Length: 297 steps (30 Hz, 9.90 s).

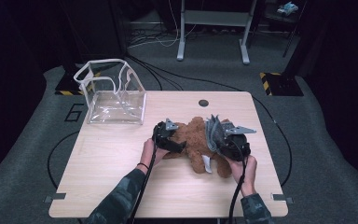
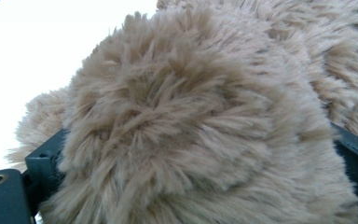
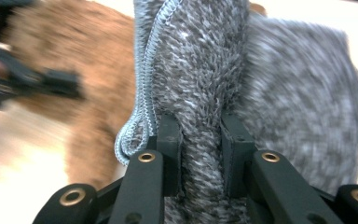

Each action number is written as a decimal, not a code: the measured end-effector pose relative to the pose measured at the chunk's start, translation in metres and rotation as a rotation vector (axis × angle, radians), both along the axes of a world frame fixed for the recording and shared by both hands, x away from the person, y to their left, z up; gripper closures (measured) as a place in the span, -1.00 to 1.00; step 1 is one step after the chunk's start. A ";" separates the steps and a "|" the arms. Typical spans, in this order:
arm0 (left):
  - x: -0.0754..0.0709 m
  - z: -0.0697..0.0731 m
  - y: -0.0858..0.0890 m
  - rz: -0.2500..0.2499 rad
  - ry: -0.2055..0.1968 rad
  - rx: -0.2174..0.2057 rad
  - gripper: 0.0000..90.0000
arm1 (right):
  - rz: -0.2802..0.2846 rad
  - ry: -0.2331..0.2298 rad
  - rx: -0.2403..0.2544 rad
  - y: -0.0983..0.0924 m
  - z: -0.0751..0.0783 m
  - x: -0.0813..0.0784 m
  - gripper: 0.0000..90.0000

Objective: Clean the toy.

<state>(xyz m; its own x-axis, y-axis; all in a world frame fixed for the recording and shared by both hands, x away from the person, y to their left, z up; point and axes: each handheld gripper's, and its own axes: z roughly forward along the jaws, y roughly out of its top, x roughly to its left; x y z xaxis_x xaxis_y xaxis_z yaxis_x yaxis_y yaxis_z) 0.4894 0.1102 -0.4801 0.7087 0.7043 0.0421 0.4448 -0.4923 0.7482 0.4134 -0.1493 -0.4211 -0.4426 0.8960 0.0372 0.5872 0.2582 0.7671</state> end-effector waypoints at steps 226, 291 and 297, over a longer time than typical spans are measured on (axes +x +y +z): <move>-0.043 -0.047 0.026 0.039 -0.048 0.046 -0.77 | -0.160 0.151 -0.109 -0.037 -0.038 0.085 0.64; -0.060 -0.043 0.042 0.062 -0.166 -0.060 0.98 | -0.192 0.149 -0.122 -0.055 -0.028 0.043 0.65; -0.059 -0.043 0.042 0.060 -0.164 -0.065 0.98 | -0.148 0.078 -0.084 -0.048 0.004 0.023 0.65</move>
<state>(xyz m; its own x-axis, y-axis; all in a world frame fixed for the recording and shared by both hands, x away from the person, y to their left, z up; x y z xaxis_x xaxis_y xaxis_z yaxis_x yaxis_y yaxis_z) 0.4300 0.1524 -0.5229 0.6529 0.7499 0.1070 0.3411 -0.4171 0.8424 0.4364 -0.1969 -0.4175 -0.3045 0.9524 -0.0116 0.6802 0.2259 0.6974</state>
